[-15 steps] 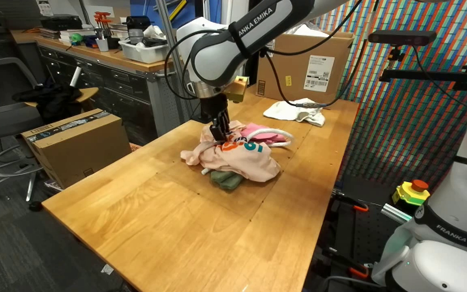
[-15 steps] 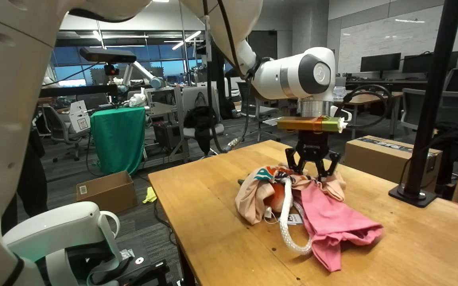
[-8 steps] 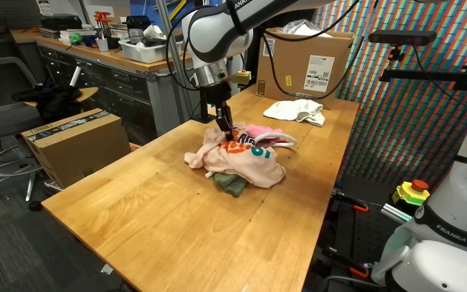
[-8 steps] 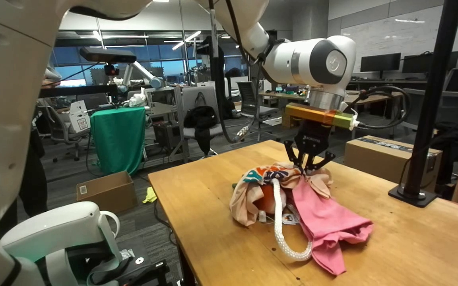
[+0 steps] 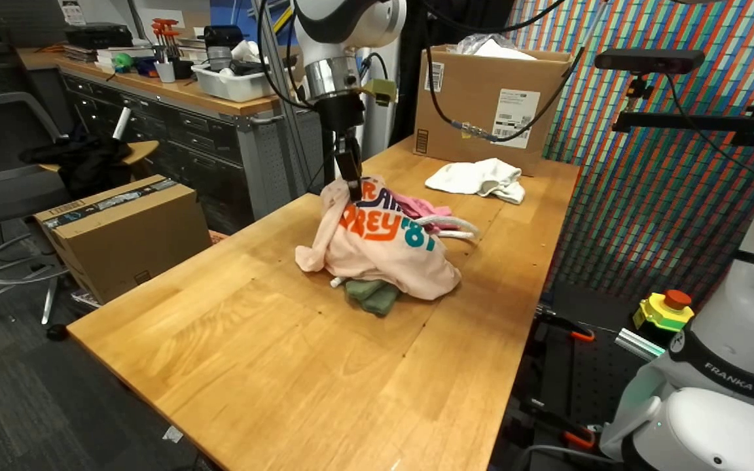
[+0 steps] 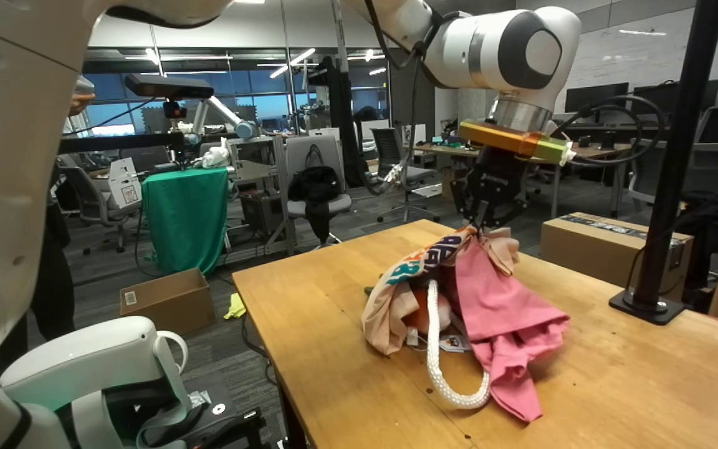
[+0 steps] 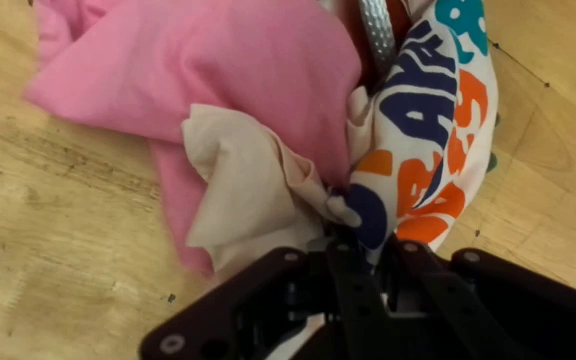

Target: Separate the clothes, rope and plush toy on the table

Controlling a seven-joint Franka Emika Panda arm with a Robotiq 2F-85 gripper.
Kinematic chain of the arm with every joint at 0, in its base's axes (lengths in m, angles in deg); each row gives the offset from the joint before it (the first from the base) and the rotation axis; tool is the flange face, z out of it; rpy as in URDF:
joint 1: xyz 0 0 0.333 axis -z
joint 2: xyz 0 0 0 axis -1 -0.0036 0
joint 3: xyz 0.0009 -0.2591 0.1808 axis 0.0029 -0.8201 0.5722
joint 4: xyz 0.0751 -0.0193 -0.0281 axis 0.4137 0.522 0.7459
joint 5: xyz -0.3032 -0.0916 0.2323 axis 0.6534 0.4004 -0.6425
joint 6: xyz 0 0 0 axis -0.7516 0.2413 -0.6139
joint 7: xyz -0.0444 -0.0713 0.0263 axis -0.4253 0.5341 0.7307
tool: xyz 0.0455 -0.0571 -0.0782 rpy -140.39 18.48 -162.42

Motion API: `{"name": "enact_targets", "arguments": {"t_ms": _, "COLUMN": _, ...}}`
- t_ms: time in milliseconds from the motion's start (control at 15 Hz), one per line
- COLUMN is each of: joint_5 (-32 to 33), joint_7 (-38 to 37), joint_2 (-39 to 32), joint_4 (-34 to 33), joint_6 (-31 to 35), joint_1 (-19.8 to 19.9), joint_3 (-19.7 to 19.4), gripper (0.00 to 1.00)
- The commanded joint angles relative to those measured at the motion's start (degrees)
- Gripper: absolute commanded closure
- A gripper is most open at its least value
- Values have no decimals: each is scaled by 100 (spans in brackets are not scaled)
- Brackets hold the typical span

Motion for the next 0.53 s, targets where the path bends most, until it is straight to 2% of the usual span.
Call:
{"name": "enact_targets", "arguments": {"t_ms": 0, "joint_5": -89, "joint_7": -58, "joint_2": 150, "joint_4": -517, "joint_6": -333, "joint_1": 5, "joint_3": 76, "gripper": 93}}
{"name": "enact_targets", "arguments": {"t_ms": 267, "joint_5": -34, "joint_7": -243, "joint_2": 475, "joint_4": -898, "joint_6": -555, "joint_1": -31, "joint_3": 30, "gripper": 93}}
{"name": "enact_targets", "arguments": {"t_ms": 467, "joint_5": 28, "joint_7": -537, "joint_2": 852, "joint_4": -1043, "joint_6": -440, "joint_1": -73, "joint_3": -27, "gripper": 93}}
